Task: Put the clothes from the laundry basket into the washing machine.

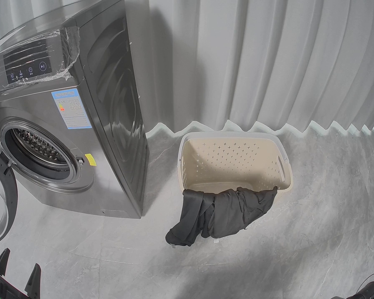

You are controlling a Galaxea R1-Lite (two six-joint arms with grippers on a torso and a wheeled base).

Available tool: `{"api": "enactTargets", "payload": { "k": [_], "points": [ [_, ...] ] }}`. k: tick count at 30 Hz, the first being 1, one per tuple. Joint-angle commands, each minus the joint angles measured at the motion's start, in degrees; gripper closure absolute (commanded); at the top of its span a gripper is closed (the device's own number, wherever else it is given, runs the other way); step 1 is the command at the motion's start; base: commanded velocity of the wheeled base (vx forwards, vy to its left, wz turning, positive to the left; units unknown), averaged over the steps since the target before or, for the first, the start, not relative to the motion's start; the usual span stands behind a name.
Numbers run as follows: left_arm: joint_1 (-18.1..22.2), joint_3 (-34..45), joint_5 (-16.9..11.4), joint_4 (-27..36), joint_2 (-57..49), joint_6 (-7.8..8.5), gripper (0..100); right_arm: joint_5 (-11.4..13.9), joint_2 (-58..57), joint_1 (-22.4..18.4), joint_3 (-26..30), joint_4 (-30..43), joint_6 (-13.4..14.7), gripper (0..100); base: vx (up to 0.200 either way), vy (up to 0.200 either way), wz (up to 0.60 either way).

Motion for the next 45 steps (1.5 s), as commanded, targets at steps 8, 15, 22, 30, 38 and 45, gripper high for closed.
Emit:
{"api": "enactTargets", "payload": {
  "k": [8,15,22,30,38,45],
  "points": [
    [0.0,0.9,0.0,0.0,-0.9,0.07,0,11.9,35.6,6.1,-3.0,-0.9,-0.1,0,0.0,0.0,0.0],
    [0.0,0.9,0.0,0.0,-0.9,0.07,0,12.0,55.5,12.9,-3.4,-14.6,2.1,0,0.0,0.0,0.0],
    [0.0,0.9,0.0,0.1,-0.9,0.07,0,10.8,71.4,16.1,-2.9,-25.6,6.2,0,0.0,0.0,0.0],
    [0.0,0.9,0.0,0.0,-0.9,0.07,0,9.2,85.4,20.5,-3.0,-35.6,8.9,0,0.0,0.0,0.0],
    [0.0,0.9,0.0,0.0,-0.9,-0.02,0,4.6,97.2,24.5,-3.5,-47.9,13.5,0,0.0,0.0,0.0],
    [0.0,0.9,0.0,0.1,-0.9,0.16,0,2.3,106.6,24.3,-5.5,-55.0,13.8,0,0.0,0.0,0.0]
  ]
}}
